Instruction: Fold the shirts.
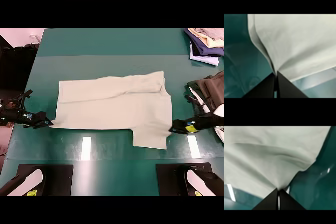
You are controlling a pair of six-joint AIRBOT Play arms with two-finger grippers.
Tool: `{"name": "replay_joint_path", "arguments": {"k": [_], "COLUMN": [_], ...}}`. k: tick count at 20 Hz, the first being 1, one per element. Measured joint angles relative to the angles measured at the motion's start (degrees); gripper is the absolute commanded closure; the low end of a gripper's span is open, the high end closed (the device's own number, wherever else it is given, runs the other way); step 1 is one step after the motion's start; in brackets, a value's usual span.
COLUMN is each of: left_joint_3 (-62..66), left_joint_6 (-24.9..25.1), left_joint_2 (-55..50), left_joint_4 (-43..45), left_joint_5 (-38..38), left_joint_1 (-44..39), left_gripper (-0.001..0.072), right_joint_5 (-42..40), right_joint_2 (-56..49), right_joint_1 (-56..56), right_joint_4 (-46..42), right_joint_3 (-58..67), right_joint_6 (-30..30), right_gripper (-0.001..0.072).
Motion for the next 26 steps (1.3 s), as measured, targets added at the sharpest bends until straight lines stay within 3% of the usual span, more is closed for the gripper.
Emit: {"name": "replay_joint_path", "arguments": {"k": [5,12,21,26], "left_joint_3": [-0.1,2.9,6.1,6.8], "left_joint_6": [-1.9,-6.7,-8.4,-8.0], "left_joint_2": [3.5,4.3,3.5,-2.0], "left_joint_4": [1.5,0.4,-1.8,-2.9], "left_joint_5": [-6.6,4.2,22.0,28.2], "left_joint_1": [-8.1,-12.6,-13.1,-13.1], "left_gripper": [0.0685,0.0686,0.0685,0.0685], "right_joint_5": [8.3,2.2,-8.0,-11.7], "right_joint_2": [9.9,13.5,-7.6,-20.9], "right_joint_1": [-3.6,-4.5,2.3,6.3], "right_joint_4": [-2.5,-2.9,-3.4,-3.6], "right_joint_3": [1.6,4.4,21.3,31.3], "right_joint_6": [0.0,0.1,0.1,0.1], "right_gripper": [0.0700,0.0700,0.0700,0.0700]}}
